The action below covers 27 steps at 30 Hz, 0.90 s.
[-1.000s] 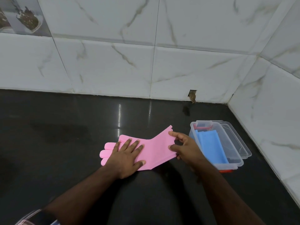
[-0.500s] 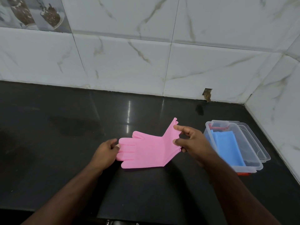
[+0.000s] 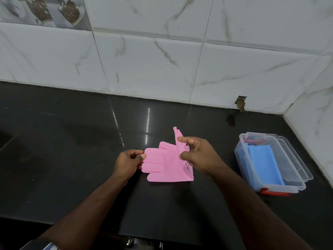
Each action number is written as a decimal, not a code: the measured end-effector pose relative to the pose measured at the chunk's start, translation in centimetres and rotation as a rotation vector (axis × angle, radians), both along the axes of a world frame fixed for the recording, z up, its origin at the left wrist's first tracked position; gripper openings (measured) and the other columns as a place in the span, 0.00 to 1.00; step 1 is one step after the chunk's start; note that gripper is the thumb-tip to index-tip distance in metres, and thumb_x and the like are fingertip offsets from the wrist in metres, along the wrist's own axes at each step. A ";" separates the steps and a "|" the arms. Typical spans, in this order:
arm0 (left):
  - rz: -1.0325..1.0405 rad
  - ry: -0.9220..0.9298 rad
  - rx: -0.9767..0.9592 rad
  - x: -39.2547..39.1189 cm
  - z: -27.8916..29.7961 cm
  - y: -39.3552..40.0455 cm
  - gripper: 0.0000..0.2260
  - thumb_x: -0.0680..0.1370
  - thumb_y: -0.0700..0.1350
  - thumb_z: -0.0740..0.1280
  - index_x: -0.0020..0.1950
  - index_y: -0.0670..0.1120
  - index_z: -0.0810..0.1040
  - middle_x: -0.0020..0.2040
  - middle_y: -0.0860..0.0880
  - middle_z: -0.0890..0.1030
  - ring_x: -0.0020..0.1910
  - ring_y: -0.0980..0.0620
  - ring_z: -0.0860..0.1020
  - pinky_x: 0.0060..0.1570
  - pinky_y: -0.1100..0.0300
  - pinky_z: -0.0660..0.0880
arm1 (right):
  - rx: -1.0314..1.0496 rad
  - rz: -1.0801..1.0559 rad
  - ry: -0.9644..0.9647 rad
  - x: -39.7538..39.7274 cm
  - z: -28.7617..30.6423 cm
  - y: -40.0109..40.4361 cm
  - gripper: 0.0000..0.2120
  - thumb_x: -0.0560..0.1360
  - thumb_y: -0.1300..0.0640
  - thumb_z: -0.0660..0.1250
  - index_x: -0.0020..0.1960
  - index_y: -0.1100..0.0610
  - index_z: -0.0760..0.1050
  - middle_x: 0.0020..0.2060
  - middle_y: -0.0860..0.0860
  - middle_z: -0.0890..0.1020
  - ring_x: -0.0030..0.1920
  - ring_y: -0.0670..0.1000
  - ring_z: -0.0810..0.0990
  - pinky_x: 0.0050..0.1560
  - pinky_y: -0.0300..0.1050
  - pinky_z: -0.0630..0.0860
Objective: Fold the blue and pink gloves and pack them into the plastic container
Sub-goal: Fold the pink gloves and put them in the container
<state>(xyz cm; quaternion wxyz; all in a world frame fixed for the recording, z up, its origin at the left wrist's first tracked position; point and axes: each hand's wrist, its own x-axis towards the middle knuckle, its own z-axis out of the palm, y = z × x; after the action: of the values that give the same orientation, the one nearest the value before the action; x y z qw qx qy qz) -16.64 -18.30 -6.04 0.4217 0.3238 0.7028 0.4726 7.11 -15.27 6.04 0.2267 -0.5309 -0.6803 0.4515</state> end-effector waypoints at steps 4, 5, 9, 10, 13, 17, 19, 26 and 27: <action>-0.001 -0.001 0.026 0.0 -0.4 0.0 0.02 0.77 0.39 0.72 0.47 0.44 0.85 0.41 0.43 0.86 0.37 0.47 0.83 0.44 0.50 0.83 | 0.021 0.057 -0.067 -2.8 -0.6 -0.7 0.27 0.70 0.63 0.69 0.68 0.51 0.75 0.60 0.51 0.82 0.49 0.49 0.83 0.59 0.43 0.77; -0.001 0.009 0.027 0.1 -0.4 -0.1 0.03 0.77 0.39 0.72 0.47 0.44 0.85 0.40 0.44 0.87 0.37 0.47 0.83 0.44 0.49 0.83 | 0.031 0.072 -0.088 -3.5 -0.8 -0.9 0.27 0.70 0.63 0.69 0.69 0.51 0.74 0.61 0.50 0.81 0.52 0.50 0.82 0.58 0.39 0.76; 0.010 0.034 0.049 0.3 -0.3 -0.3 0.03 0.77 0.39 0.72 0.45 0.46 0.85 0.40 0.47 0.87 0.37 0.47 0.83 0.44 0.50 0.82 | 0.049 0.100 -0.149 -6.2 -1.4 -1.4 0.26 0.73 0.64 0.65 0.71 0.55 0.72 0.62 0.47 0.79 0.52 0.43 0.78 0.44 0.22 0.66; 0.007 0.031 0.056 0.2 -0.4 -0.3 0.03 0.76 0.39 0.72 0.45 0.46 0.86 0.40 0.47 0.87 0.39 0.45 0.84 0.45 0.49 0.82 | 0.048 0.105 -0.144 -6.7 -1.6 -1.5 0.24 0.74 0.66 0.64 0.70 0.57 0.72 0.60 0.48 0.80 0.48 0.41 0.77 0.39 0.18 0.64; 0.005 0.018 0.069 0.1 -0.6 -0.3 0.03 0.76 0.40 0.73 0.45 0.46 0.86 0.41 0.47 0.87 0.44 0.41 0.85 0.47 0.46 0.82 | 0.076 0.141 -0.206 -7.8 -2.2 -1.5 0.22 0.73 0.65 0.63 0.67 0.59 0.74 0.57 0.51 0.82 0.46 0.43 0.76 0.36 0.19 0.65; 0.011 0.028 0.090 0.4 -0.6 -0.4 0.04 0.76 0.38 0.72 0.45 0.45 0.86 0.40 0.48 0.87 0.40 0.47 0.85 0.45 0.50 0.82 | 0.094 0.135 -0.234 -9.3 -3.4 -1.5 0.10 0.69 0.63 0.63 0.48 0.63 0.78 0.43 0.57 0.83 0.46 0.57 0.82 0.46 0.50 0.80; 0.021 0.038 0.106 0.5 -0.7 -0.4 0.05 0.76 0.38 0.72 0.44 0.47 0.86 0.39 0.49 0.87 0.37 0.51 0.83 0.41 0.54 0.82 | 0.129 0.139 -0.264 -10.1 -3.8 -1.5 0.06 0.69 0.61 0.64 0.44 0.62 0.77 0.40 0.57 0.82 0.43 0.57 0.81 0.44 0.52 0.80; 0.020 0.096 0.118 0.6 -0.8 -0.4 0.08 0.76 0.36 0.71 0.42 0.49 0.86 0.40 0.52 0.87 0.42 0.52 0.84 0.46 0.53 0.81 | 0.209 0.174 -0.318 -11.2 -5.2 -2.2 0.09 0.72 0.61 0.64 0.50 0.58 0.79 0.45 0.55 0.82 0.46 0.55 0.81 0.43 0.45 0.76; 0.015 0.099 0.116 0.5 -0.8 -0.5 0.08 0.76 0.36 0.71 0.43 0.48 0.86 0.40 0.51 0.87 0.42 0.50 0.85 0.47 0.52 0.81 | 0.213 0.184 -0.320 -11.2 -5.1 -2.3 0.11 0.72 0.61 0.64 0.52 0.58 0.80 0.48 0.54 0.82 0.48 0.55 0.81 0.47 0.46 0.78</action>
<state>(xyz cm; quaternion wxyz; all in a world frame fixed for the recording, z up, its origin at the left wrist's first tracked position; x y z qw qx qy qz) -16.10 -18.76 -6.88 0.3635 0.3655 0.6966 0.4990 -4.09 -17.52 0.91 0.1283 -0.5045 -0.7971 0.3059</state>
